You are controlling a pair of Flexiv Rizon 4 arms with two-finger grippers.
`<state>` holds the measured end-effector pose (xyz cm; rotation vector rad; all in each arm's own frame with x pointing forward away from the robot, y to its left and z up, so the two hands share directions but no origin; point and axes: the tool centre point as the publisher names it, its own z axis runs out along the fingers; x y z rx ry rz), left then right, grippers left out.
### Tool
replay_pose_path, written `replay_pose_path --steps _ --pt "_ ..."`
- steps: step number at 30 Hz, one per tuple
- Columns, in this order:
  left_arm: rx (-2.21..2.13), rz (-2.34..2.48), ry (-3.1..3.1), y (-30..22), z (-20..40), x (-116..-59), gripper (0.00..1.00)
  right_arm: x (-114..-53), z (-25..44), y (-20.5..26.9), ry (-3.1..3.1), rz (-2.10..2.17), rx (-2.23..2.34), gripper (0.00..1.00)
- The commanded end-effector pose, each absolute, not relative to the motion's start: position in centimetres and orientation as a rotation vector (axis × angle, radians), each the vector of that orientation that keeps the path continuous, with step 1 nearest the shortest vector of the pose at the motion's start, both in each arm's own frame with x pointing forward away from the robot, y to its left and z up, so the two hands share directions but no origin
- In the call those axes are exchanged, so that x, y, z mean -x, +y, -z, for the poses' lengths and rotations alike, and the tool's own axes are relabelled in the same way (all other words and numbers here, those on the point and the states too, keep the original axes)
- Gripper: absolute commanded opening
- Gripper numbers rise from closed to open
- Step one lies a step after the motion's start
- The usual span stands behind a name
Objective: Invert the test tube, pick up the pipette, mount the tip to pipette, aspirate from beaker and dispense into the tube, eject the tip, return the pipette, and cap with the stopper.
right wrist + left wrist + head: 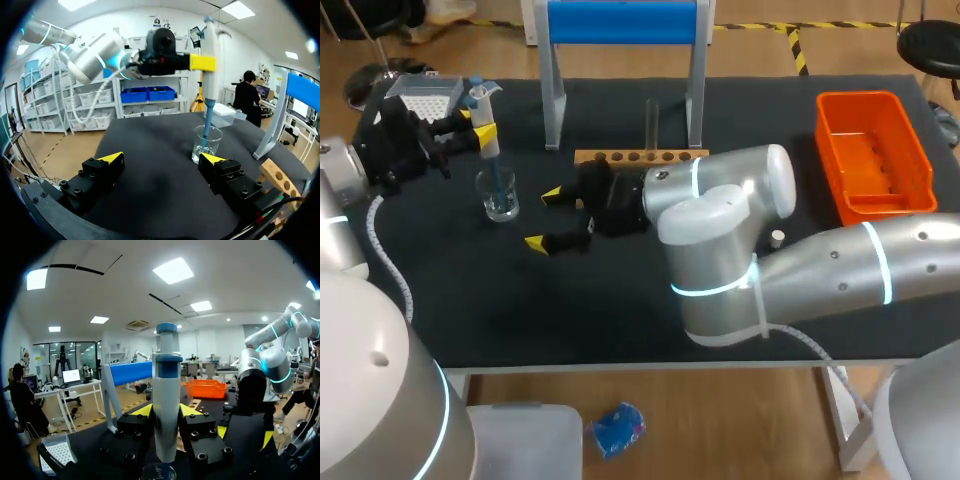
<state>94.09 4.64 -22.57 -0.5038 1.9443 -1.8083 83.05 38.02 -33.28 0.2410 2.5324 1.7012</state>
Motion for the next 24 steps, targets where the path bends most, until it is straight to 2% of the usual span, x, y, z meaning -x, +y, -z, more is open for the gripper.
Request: replay_pose_path --steps 1,11,24 --pt "0.506 1.805 1.939 4.5 22.6 -94.1 0.0 -81.6 28.9 30.9 2.586 -1.718 -0.181 1.0" --pt "0.506 1.805 1.939 4.5 22.6 -94.1 0.0 -81.1 24.6 28.8 2.619 -1.756 -0.059 1.0" --pt "0.506 1.805 1.939 4.5 22.6 -94.1 0.0 -84.6 19.1 28.7 2.677 -1.788 0.165 1.0"
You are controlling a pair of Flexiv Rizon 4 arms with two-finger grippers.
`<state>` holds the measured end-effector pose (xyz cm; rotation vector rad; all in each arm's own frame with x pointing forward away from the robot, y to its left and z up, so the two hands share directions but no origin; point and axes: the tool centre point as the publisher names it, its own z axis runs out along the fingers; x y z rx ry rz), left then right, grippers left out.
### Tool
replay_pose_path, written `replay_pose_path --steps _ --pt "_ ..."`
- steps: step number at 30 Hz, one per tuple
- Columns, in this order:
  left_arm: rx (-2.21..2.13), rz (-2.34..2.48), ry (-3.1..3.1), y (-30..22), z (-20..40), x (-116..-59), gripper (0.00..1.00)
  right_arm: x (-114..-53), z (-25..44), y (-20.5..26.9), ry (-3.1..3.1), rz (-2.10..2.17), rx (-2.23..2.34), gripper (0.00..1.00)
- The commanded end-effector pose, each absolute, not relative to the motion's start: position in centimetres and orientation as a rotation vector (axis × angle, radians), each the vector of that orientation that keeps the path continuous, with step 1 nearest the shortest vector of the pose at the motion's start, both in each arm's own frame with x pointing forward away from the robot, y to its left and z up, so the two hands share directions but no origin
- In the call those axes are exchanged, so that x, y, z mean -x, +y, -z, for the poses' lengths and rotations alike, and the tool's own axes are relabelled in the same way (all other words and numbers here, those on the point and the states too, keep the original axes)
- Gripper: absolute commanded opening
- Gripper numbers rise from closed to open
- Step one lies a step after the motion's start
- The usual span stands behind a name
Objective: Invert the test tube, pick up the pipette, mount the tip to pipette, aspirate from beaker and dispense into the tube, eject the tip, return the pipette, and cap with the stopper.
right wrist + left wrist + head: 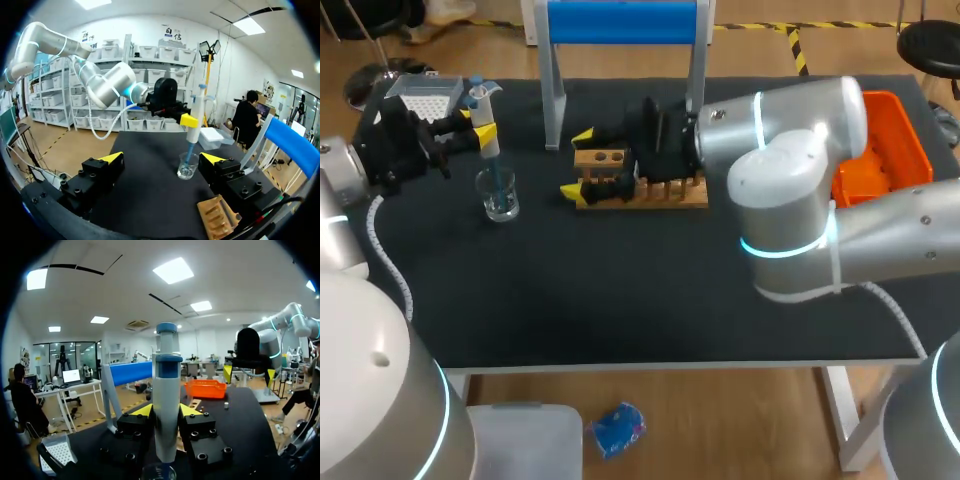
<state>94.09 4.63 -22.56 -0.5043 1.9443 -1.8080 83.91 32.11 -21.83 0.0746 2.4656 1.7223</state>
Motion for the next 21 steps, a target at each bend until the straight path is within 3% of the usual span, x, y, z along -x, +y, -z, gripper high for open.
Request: replay_pose_path --steps 1,14,15,16,17,21 --pt "0.506 1.805 1.939 4.5 22.6 -94.1 0.0 -84.9 18.7 28.9 2.684 -1.783 0.177 1.0" --pt "0.506 1.805 1.939 4.5 22.6 -94.1 0.0 -88.9 14.8 31.7 2.701 -1.8 0.294 1.0" --pt "0.506 1.805 1.939 4.5 22.6 -94.1 0.0 -89.1 14.6 32.0 2.71 -1.8 0.309 0.5" --pt "0.506 1.805 1.939 4.5 22.6 -94.1 0.0 -89.3 14.5 32.4 2.713 -1.797 0.314 0.29" --pt "0.506 1.805 1.939 4.5 22.6 -94.1 0.0 -89.4 14.5 32.8 2.719 -1.794 0.323 0.0" --pt "0.506 1.805 1.939 4.5 22.6 -94.1 0.0 -90.1 14.1 34.2 2.714 -1.8 0.335 0.0"
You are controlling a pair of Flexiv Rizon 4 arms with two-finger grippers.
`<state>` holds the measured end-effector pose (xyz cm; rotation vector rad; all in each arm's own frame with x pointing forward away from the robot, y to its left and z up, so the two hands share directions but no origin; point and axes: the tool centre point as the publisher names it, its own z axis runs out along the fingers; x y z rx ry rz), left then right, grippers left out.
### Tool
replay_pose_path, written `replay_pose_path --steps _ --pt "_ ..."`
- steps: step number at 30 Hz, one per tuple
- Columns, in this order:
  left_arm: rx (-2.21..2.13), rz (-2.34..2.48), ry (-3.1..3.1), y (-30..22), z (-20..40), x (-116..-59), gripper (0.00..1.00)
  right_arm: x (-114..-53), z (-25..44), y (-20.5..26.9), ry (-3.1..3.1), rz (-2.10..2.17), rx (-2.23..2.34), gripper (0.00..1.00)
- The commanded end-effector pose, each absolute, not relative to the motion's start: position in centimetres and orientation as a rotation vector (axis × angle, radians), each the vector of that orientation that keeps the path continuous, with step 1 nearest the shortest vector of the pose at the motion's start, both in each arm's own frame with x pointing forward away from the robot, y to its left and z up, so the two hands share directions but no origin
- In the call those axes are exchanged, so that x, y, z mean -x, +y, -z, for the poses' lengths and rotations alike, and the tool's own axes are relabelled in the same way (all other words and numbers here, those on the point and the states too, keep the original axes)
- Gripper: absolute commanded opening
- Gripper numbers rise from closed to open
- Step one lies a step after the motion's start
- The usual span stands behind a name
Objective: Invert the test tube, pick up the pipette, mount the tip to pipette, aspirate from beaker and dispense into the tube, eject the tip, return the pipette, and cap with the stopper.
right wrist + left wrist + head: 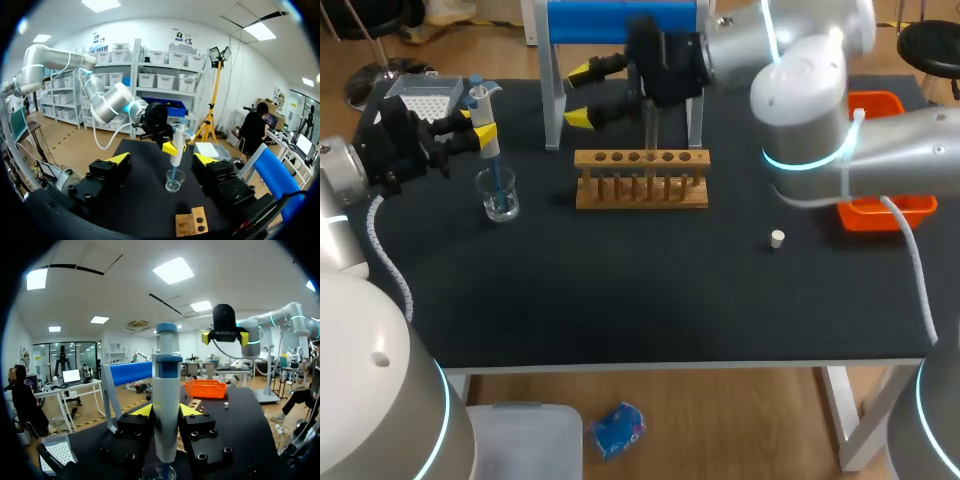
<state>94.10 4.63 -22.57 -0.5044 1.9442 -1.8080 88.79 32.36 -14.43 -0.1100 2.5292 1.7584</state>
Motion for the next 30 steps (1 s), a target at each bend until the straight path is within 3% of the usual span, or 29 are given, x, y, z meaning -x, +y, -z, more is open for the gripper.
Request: replay_pose_path --steps 1,15,30 --pt "0.506 1.805 1.939 4.5 22.6 -94.1 0.0 -90.3 13.9 34.6 2.704 -1.81 0.332 0.0" --pt "0.506 1.805 1.939 4.5 22.6 -94.1 0.0 -92.2 12.3 40.2 2.59 -1.937 0.376 0.0" --pt "0.506 1.805 1.939 4.5 22.6 -94.1 0.0 -92.2 12.3 40.2 2.59 -1.937 0.376 0.0"
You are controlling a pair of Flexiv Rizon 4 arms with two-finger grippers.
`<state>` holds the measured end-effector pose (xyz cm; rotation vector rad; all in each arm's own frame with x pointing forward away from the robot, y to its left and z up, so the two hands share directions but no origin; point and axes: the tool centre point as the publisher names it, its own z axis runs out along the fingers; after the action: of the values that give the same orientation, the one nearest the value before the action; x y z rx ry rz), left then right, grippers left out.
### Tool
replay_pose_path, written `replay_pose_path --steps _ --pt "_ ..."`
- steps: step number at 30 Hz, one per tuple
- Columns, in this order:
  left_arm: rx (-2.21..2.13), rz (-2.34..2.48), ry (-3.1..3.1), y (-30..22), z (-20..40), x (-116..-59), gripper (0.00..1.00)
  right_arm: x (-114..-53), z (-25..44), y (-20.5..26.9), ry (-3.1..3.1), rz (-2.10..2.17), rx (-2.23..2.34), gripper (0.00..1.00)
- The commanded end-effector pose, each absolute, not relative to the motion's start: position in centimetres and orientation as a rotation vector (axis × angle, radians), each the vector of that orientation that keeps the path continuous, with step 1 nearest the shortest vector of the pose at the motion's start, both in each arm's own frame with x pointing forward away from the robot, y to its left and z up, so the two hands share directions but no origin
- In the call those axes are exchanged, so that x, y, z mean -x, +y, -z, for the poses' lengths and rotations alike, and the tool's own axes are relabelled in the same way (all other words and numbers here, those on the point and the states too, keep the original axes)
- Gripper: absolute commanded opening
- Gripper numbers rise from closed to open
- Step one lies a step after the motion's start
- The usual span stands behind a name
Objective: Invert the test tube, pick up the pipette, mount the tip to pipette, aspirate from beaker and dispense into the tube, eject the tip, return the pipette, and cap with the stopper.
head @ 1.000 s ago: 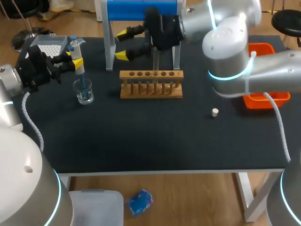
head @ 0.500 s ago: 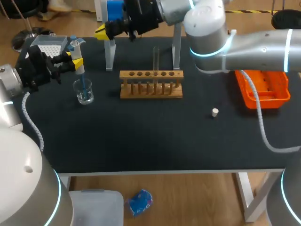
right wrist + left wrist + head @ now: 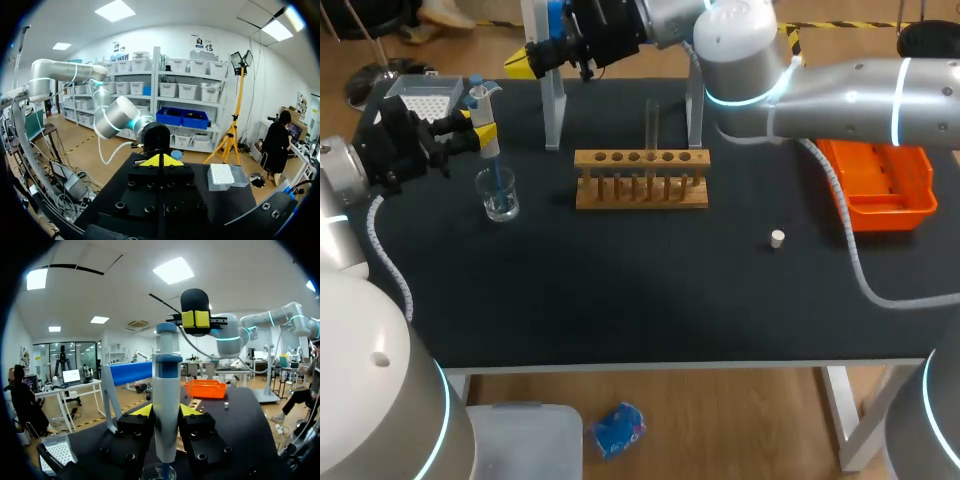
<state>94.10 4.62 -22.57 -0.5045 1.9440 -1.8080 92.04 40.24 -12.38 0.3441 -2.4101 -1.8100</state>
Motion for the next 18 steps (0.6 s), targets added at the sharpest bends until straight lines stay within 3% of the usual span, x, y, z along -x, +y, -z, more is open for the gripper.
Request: replay_pose_path --steps 1,18 --pt "0.506 1.805 1.939 4.5 22.6 -94.1 0.0 -92.2 12.3 40.2 -2.408 1.801 -0.35 0.0" --pt "0.506 1.805 1.939 4.5 22.6 -94.1 0.0 -94.5 12.3 43.6 -2.213 1.93 -0.467 0.0"
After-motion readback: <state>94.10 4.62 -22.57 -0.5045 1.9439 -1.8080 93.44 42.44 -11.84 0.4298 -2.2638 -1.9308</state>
